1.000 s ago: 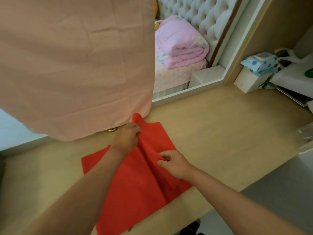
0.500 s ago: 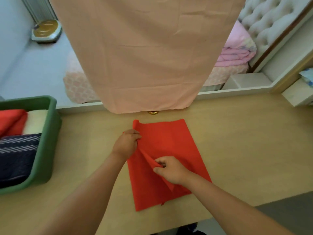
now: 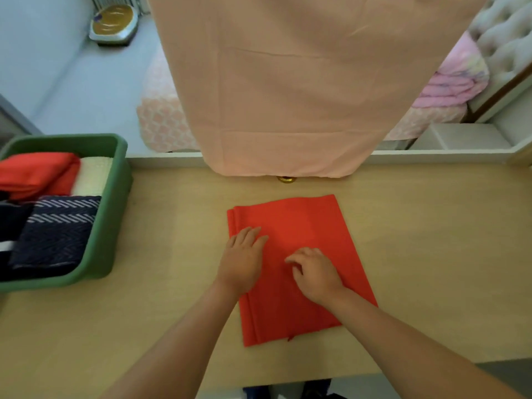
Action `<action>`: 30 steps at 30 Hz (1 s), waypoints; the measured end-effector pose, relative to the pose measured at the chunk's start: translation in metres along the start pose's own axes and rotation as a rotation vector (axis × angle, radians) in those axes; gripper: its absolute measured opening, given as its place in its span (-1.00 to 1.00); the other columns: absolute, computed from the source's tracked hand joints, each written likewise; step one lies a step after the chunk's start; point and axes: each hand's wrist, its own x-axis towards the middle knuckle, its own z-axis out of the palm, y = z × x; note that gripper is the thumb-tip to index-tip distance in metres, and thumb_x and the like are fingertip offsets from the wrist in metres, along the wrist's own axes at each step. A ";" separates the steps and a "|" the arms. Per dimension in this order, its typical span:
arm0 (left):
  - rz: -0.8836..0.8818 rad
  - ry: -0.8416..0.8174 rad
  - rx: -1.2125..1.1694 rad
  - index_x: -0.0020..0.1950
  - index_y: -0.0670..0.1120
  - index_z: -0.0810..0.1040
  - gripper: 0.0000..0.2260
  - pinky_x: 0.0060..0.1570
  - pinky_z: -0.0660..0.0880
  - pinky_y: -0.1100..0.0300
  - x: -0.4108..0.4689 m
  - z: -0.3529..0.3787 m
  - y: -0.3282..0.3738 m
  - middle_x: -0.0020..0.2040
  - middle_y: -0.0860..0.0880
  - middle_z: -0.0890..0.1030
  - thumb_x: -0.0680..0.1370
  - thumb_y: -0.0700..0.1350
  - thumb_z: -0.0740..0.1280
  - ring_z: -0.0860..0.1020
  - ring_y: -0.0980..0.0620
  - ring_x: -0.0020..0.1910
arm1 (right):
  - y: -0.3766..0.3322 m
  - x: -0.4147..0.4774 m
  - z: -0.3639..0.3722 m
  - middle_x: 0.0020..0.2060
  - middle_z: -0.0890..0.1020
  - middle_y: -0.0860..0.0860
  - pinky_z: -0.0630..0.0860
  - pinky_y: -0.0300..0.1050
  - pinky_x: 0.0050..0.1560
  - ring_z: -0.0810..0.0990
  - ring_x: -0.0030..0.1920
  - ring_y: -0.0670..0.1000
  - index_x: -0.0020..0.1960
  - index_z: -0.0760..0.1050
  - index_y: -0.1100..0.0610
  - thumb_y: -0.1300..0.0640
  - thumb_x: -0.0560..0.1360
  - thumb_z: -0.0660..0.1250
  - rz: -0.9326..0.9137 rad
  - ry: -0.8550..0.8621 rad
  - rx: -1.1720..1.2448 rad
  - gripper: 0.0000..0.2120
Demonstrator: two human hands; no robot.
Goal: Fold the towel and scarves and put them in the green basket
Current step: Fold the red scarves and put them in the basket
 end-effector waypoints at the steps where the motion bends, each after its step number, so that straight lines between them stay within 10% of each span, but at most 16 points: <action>1: 0.022 -0.059 -0.004 0.40 0.02 0.47 -0.53 0.29 0.41 -0.05 -0.004 0.009 0.010 0.41 -0.06 0.46 0.52 0.05 0.09 0.42 -0.13 0.40 | 0.006 -0.001 -0.002 0.30 0.53 -0.05 0.40 -0.01 0.28 0.46 0.30 0.06 0.27 0.55 -0.11 0.06 0.52 0.28 -0.027 -0.009 -0.087 -0.67; 7: -0.041 -0.164 0.167 0.53 0.11 0.29 -0.36 0.40 0.26 -0.19 -0.037 0.049 -0.001 0.54 -0.08 0.28 0.50 0.34 0.05 0.28 -0.15 0.50 | 0.058 -0.020 0.013 0.60 0.03 0.10 0.12 0.22 0.51 0.01 0.59 0.13 0.61 0.00 -0.14 -0.27 0.53 0.00 -0.032 -0.115 -0.321 -0.33; 22: -0.129 -0.013 0.224 0.07 0.06 0.60 -0.59 -0.06 0.46 -0.02 -0.030 0.020 0.037 -0.04 -0.08 0.57 0.46 0.23 0.10 0.54 -0.13 -0.06 | 0.043 -0.009 -0.007 0.53 0.28 0.17 0.29 0.27 0.41 0.26 0.52 0.20 0.47 0.38 0.01 -0.04 0.42 0.16 -0.047 -0.092 -0.330 -0.39; 27: -0.075 -0.103 0.128 0.13 0.01 0.57 -0.59 0.39 0.26 -0.22 -0.035 0.023 0.041 0.44 -0.04 0.40 0.52 0.21 0.10 0.30 -0.13 0.46 | 0.064 -0.023 -0.001 0.61 0.00 0.07 0.09 0.22 0.50 0.00 0.59 0.11 0.59 0.02 -0.19 -0.13 0.59 0.08 -0.002 -0.191 -0.247 -0.41; 30: -0.143 -0.116 0.125 0.24 -0.04 0.49 -0.50 0.28 0.36 -0.18 -0.042 0.030 0.044 0.47 -0.05 0.38 0.53 0.26 0.07 0.33 -0.14 0.43 | 0.076 -0.027 -0.007 0.61 -0.07 0.04 0.11 0.23 0.48 -0.07 0.60 0.08 0.58 -0.11 -0.24 -0.19 0.61 0.06 -0.003 -0.204 -0.265 -0.39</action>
